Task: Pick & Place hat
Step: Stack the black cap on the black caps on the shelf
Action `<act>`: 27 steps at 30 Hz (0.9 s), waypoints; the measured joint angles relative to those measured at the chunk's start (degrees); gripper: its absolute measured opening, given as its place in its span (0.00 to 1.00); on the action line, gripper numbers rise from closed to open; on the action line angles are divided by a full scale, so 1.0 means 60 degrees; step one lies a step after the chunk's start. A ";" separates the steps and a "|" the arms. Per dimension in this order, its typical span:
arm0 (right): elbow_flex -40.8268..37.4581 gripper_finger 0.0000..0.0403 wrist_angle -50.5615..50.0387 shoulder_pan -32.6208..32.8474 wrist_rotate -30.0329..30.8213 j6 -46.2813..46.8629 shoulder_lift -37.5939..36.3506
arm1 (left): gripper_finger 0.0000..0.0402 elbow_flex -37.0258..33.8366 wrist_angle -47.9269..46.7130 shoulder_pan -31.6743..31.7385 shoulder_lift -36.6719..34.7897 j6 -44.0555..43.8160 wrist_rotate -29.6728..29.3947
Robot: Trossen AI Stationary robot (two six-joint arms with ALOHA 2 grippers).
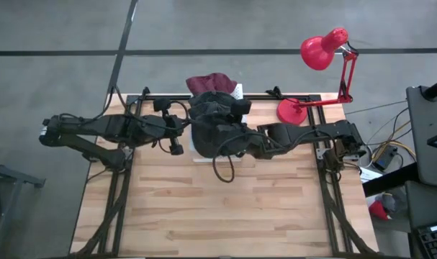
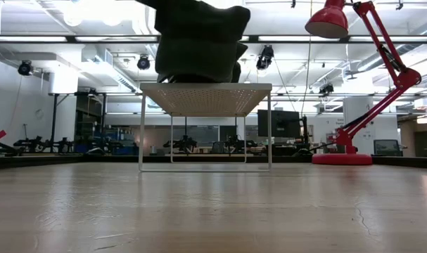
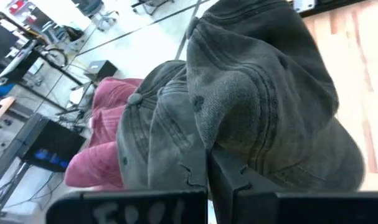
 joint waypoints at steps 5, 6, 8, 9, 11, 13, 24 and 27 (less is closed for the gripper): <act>0.0000 0.27 -0.0009 0.0144 0.0277 -0.0106 -0.0463 | 0.00 -0.0078 0.0008 0.0043 0.0000 -0.0236 -0.0277; 0.0000 0.27 -0.0008 0.0186 0.0232 0.0042 -0.0583 | 0.00 -0.0099 0.0003 0.0059 0.0000 -0.0250 -0.0354; 0.0000 0.26 -0.0119 0.0308 -0.0192 0.0385 -0.0852 | 0.00 -0.0106 0.0003 0.0094 0.0014 -0.0322 -0.0476; 0.0000 0.25 -0.0250 0.0368 -0.0668 0.0547 -0.0982 | 0.00 -0.0106 0.0004 0.0109 0.0029 -0.0358 -0.0548; 0.0000 0.23 -0.0551 0.0448 -0.2306 0.0951 -0.1257 | 0.00 -0.0106 0.0002 0.0154 0.0036 -0.0402 -0.0690; -0.0030 0.20 -0.0767 0.0476 -0.4257 0.1375 -0.1439 | 0.00 -0.0106 0.0007 0.0213 0.0036 -0.0462 -0.0872; -0.1335 0.02 -0.1178 0.0467 -0.8298 0.1857 -0.1209 | 0.00 -0.0106 0.0055 0.0350 0.0036 -0.0665 -0.0932; -0.1731 0.02 -0.1117 0.0399 -0.8340 0.1727 -0.1042 | 0.00 -0.0106 0.0046 0.0350 0.0038 -0.0664 -0.0923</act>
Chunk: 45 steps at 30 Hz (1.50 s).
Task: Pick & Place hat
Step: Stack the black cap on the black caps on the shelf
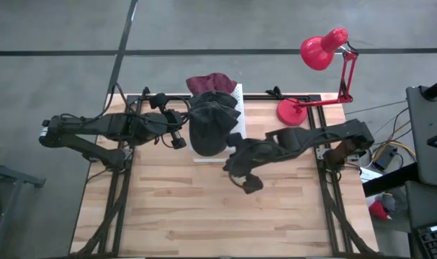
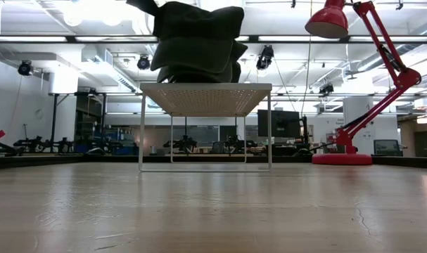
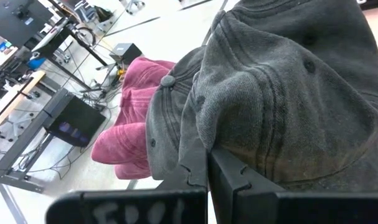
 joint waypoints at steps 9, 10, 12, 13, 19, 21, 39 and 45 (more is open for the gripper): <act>-0.0944 0.02 0.2127 -0.0452 0.0015 -0.0152 0.0628 | 0.00 0.0000 -0.0085 0.0000 0.0009 -0.0094 0.0102; -0.1045 0.02 0.2336 -0.0522 0.0069 -0.0173 0.0677 | 0.00 0.0000 -0.0084 0.0000 0.0009 -0.0101 0.0104; -0.1204 0.02 0.2519 -0.0666 0.0395 -0.0175 0.0795 | 0.00 0.0000 -0.0094 0.0000 0.0009 -0.0139 0.0107; -0.1218 0.02 0.2536 -0.0731 0.0687 -0.0177 0.0875 | 0.00 0.0000 -0.0101 0.0000 0.0009 -0.0157 0.0107; -0.1242 0.02 0.2534 -0.1381 0.1310 -0.0178 0.0921 | 0.00 0.0000 -0.0180 0.0000 0.0012 -0.0219 0.0177; -0.1204 0.02 0.2523 -0.1554 0.1324 -0.0171 0.0913 | 0.00 0.0000 -0.0243 0.0000 0.0013 -0.0223 0.0174; -0.1196 0.02 0.2232 -0.1786 0.1222 0.0077 0.0888 | 0.00 0.0086 -0.0260 -0.0210 -0.0034 0.0011 0.0200; -0.1207 0.02 0.2225 -0.1786 0.1222 0.0075 0.0888 | 0.00 0.0317 -0.0012 -0.0390 -0.0067 0.0672 -0.0174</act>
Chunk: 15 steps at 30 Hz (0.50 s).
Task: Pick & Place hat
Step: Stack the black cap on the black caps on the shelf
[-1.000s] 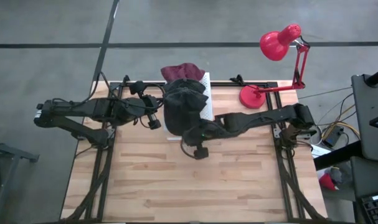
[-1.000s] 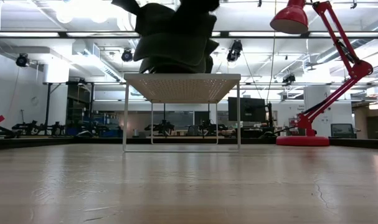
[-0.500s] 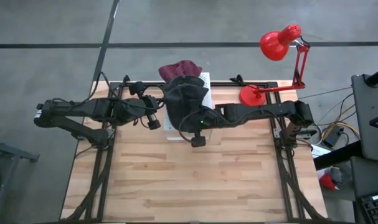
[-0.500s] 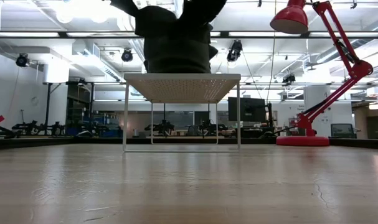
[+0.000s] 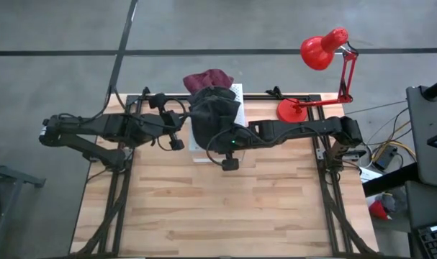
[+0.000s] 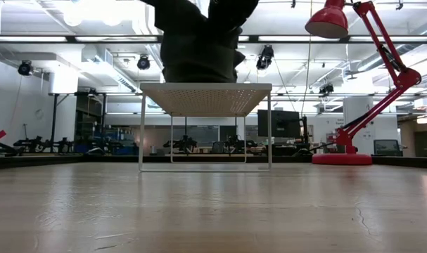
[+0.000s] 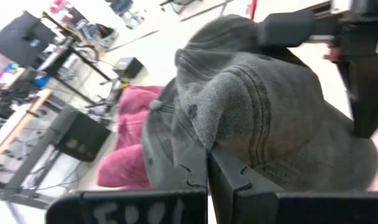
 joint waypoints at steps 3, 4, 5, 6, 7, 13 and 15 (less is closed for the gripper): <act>-0.0001 0.02 -0.0011 0.0000 -0.0001 -0.0002 0.0000 | 0.00 0.0086 -0.0017 0.0000 -0.0006 0.0082 -0.0506; -0.0001 0.02 -0.0011 0.0000 -0.0003 -0.0002 0.0000 | 0.00 0.0100 -0.0043 0.0000 -0.0009 0.0079 -0.0599; -0.0001 0.02 -0.0011 0.0000 0.0000 -0.0002 0.0000 | 0.00 0.0102 -0.0062 0.0000 -0.0015 0.0019 -0.0617; -0.0001 0.02 -0.0018 0.0000 -0.0004 -0.0002 0.0000 | 0.01 0.0095 -0.0077 0.0005 -0.0015 -0.0077 -0.0602; -0.0005 0.02 -0.0021 0.0000 -0.0004 -0.0002 0.0000 | 0.01 0.0068 -0.0083 0.0007 -0.0015 -0.0198 -0.0544; -0.0009 0.02 -0.0073 0.0000 -0.0038 0.0002 0.0000 | 0.07 -0.0055 -0.0504 0.0007 0.0221 -0.0765 -0.0126; -0.0009 0.02 -0.0128 0.0000 -0.0130 0.0005 0.0000 | 0.10 -0.0123 -0.0496 0.0007 0.0237 -0.0751 -0.0112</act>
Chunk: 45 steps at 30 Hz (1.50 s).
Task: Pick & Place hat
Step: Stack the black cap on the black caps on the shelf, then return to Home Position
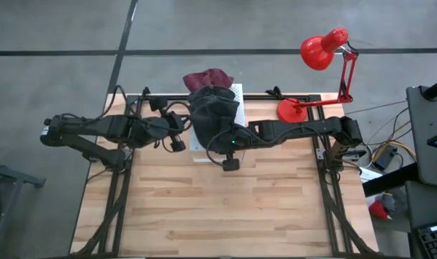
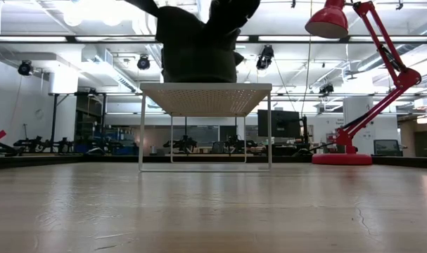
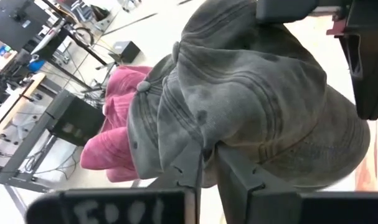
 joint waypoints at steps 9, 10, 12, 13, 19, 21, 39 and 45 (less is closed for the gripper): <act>0.0000 0.02 -0.0276 0.0022 -0.0096 0.0019 0.0000 | 0.26 0.0052 -0.0506 0.0000 0.0016 0.0128 -0.0596; 0.0000 0.02 -0.0283 0.0029 -0.0100 0.0001 0.0000 | 0.28 0.0070 -0.0516 0.0000 0.0018 0.0127 -0.0815; 0.0000 0.02 -0.0287 0.0033 -0.0113 0.0004 0.0000 | 0.32 0.0076 -0.0599 0.0000 0.0018 0.0141 -0.1273; 0.0000 0.02 -0.0287 0.0033 -0.0129 0.0002 0.0000 | 0.33 0.0076 -0.0612 0.0004 0.0022 0.0171 -0.1480; 0.0000 0.02 -0.0287 0.0184 -0.0124 -0.0003 -0.0064 | 0.37 0.0087 -0.0594 0.0004 0.0001 -0.0027 -0.3521; 0.0000 0.02 -0.0300 0.0265 -0.0128 -0.0007 -0.0199 | 0.38 0.0091 -0.0590 0.0004 -0.0048 -0.0153 -0.3719; -0.0004 0.02 -0.1305 0.0728 0.1827 0.1140 -0.2240 | 0.38 0.0094 -0.2123 -0.0007 -0.0334 -0.3988 -0.3420; -0.0315 0.02 -0.2294 0.1135 0.2568 0.2001 -0.3845 | 0.38 -0.0089 -0.3507 -0.0016 -0.0767 -0.6010 -0.1770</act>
